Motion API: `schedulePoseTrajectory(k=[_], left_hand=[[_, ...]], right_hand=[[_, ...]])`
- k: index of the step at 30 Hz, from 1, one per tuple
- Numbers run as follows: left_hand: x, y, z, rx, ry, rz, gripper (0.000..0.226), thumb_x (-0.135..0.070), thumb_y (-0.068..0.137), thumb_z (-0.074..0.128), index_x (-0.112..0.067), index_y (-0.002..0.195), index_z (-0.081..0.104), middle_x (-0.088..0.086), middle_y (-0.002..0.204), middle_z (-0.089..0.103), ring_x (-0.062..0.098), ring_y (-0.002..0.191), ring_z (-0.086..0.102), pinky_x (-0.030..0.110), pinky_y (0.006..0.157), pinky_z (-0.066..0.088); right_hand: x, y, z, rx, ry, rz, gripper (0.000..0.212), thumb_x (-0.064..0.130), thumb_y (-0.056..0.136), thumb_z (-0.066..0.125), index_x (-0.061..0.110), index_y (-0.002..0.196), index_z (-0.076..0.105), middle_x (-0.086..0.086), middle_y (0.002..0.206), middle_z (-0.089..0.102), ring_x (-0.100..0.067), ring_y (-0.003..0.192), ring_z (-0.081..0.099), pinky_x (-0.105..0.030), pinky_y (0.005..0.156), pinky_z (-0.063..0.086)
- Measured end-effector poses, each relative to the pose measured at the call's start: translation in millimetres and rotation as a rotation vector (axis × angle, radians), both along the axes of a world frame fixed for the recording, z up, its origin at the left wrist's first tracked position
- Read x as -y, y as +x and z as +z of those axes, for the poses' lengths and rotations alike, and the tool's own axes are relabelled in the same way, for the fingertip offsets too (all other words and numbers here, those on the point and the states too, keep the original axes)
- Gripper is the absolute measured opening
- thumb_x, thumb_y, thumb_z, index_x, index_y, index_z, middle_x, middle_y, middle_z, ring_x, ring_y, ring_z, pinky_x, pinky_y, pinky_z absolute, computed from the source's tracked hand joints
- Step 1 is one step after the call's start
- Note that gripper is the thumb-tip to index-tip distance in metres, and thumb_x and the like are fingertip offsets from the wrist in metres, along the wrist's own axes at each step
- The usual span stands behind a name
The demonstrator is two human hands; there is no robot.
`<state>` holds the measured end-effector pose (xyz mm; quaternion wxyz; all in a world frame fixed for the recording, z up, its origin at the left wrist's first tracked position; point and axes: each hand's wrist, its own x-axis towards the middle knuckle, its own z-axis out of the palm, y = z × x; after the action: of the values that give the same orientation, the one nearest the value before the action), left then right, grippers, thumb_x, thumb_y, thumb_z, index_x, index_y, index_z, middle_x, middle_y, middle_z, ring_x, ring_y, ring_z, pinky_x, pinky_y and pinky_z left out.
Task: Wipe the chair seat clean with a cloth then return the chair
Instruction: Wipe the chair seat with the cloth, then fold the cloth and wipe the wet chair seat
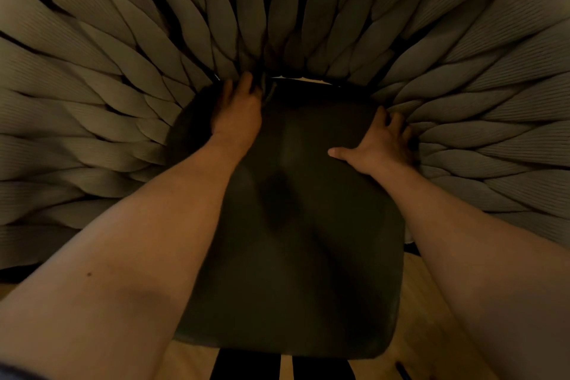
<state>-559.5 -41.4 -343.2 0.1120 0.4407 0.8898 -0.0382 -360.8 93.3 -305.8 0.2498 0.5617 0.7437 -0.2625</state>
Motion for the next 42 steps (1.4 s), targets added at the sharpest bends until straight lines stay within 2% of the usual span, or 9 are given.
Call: schedulePoseTrajectory(k=[3,9,14,17,20,23,30,38,42], left_hand=[[27.1,-14.3,2.6,0.041,-0.018,0.107,0.046,0.001,0.092,0.041,-0.007,0.137,0.046,0.011,0.148,0.030,0.040,0.129,0.032,0.053,0.105,0.037],[72.2,-27.1,4.0,0.035,-0.011,0.417,0.040,-0.039,0.095,0.034,-0.037,0.135,0.039,0.003,0.150,0.033,0.029,0.135,0.033,0.049,0.109,0.028],[102.7,-15.3,33.4,0.183,-0.015,0.654,0.033,-0.021,0.090,0.048,-0.018,0.122,0.055,0.012,0.136,0.046,0.038,0.124,0.044,0.045,0.101,0.039],[115.2,12.5,53.8,0.452,0.134,0.867,0.030,-0.005,0.090,0.049,-0.005,0.117,0.061,0.017,0.121,0.058,0.036,0.115,0.054,0.039,0.096,0.046],[132.5,51.0,76.7,0.825,0.402,1.259,0.032,-0.006,0.089,0.056,-0.014,0.118,0.063,0.007,0.111,0.066,0.029,0.105,0.062,0.038,0.090,0.051],[150.1,99.8,107.8,1.159,0.492,1.418,0.031,-0.002,0.091,0.056,-0.019,0.116,0.063,0.006,0.103,0.069,0.023,0.094,0.066,0.039,0.082,0.054],[181.1,185.7,187.8,1.582,0.512,1.484,0.032,-0.015,0.088,0.067,-0.010,0.119,0.065,0.014,0.113,0.070,0.029,0.105,0.068,0.045,0.094,0.052],[203.8,232.9,269.7,1.575,0.319,1.244,0.023,-0.028,0.096,0.058,-0.012,0.110,0.069,0.010,0.103,0.073,0.023,0.093,0.071,0.035,0.070,0.055],[222.4,248.2,295.2,1.554,0.343,1.200,0.027,-0.028,0.101,0.047,-0.013,0.113,0.065,0.011,0.105,0.072,0.025,0.095,0.071,0.040,0.079,0.058]], right_hand=[[-0.4,1.7,1.3,-0.009,-0.002,-0.012,0.130,0.061,0.070,0.085,0.022,0.163,0.002,-0.005,0.168,0.004,-0.037,0.154,0.006,-0.058,0.115,0.032],[-2.5,13.2,10.4,-0.072,-0.035,-0.037,0.128,0.067,0.071,0.081,0.021,0.164,0.004,-0.004,0.169,0.005,-0.033,0.156,0.008,-0.052,0.121,0.025],[13.3,32.5,27.2,-0.208,-0.094,-0.174,0.123,0.060,0.073,0.083,0.024,0.164,0.007,-0.004,0.170,0.005,-0.029,0.156,0.010,-0.050,0.124,0.025],[39.1,51.6,44.3,-0.285,-0.111,-0.189,0.116,0.059,0.075,0.082,0.024,0.163,0.014,-0.006,0.168,0.014,-0.030,0.154,0.018,-0.049,0.121,0.029],[72.8,70.1,64.1,-0.356,-0.205,-0.231,0.099,0.054,0.079,0.081,0.027,0.158,0.027,-0.006,0.161,0.034,-0.029,0.146,0.037,-0.047,0.112,0.042],[106.1,84.1,85.6,-0.395,-0.361,-0.297,0.072,0.045,0.085,0.079,0.024,0.147,0.047,-0.001,0.143,0.054,-0.020,0.127,0.056,-0.036,0.101,0.050],[169.4,119.6,152.8,-0.419,-0.763,-0.438,0.025,0.019,0.093,0.073,0.026,0.117,0.066,0.003,0.119,0.067,-0.010,0.110,0.062,-0.035,0.096,0.055],[216.5,149.9,219.4,-0.534,-0.866,-0.537,0.015,0.023,0.090,0.077,0.018,0.104,0.073,-0.008,0.113,0.074,-0.027,0.112,0.069,-0.047,0.104,0.053],[235.3,156.6,242.5,-0.617,-0.836,-0.544,0.015,0.012,0.090,0.075,0.014,0.104,0.070,-0.010,0.110,0.073,-0.027,0.108,0.071,-0.047,0.099,0.056]])
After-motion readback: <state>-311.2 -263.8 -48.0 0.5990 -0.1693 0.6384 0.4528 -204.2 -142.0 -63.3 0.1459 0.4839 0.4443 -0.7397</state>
